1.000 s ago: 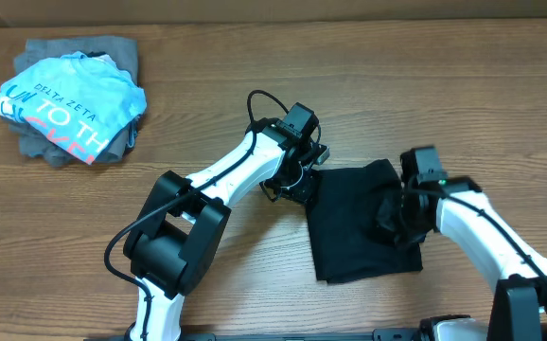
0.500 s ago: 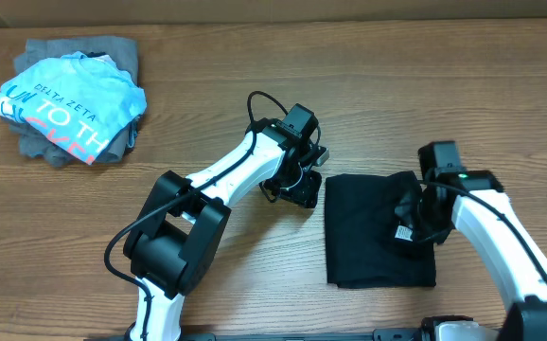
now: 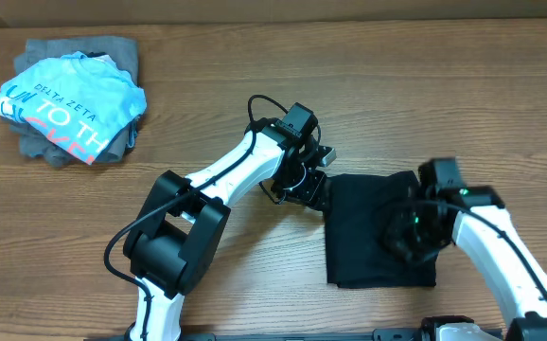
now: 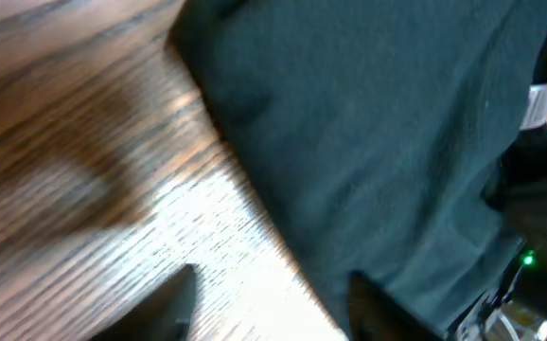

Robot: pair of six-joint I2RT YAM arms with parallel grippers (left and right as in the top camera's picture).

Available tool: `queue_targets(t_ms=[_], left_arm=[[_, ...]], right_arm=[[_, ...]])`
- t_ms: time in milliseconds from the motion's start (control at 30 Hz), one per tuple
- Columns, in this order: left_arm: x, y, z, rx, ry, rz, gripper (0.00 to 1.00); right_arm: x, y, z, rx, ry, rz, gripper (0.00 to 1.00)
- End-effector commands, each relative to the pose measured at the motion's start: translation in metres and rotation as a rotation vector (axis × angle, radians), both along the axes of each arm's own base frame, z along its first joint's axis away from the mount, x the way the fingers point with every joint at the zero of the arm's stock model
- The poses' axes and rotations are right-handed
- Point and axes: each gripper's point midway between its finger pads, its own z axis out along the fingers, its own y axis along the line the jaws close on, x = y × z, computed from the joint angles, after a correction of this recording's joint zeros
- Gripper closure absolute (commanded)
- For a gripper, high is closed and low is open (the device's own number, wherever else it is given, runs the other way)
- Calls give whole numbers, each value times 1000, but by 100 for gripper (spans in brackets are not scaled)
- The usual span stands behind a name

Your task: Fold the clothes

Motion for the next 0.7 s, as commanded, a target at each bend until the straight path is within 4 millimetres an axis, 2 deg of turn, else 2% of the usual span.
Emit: queue_targets(t_ms=[0, 133, 267, 333, 533, 600, 667], left_arm=[[11, 5, 9, -13, -16, 25, 61], [13, 12, 9, -5, -6, 42, 66], [14, 15, 9, -1, 1, 49, 65], [14, 17, 9, 0, -1, 46, 64], [16, 19, 9, 0, -1, 46, 54], [16, 19, 9, -3, -10, 33, 52], [15, 19, 9, -3, -10, 30, 50]], right_arm=[[-22, 1, -31, 5, 83, -150, 76], [-20, -2, -55, 6, 48, -260, 77], [-1, -26, -54, -72, -13, -324, 77], [18, -40, -49, -91, -74, -372, 77], [91, -67, -14, -61, -331, -479, 76], [111, -68, 2, -52, -421, -408, 76], [122, -60, 20, -16, -476, -291, 76]])
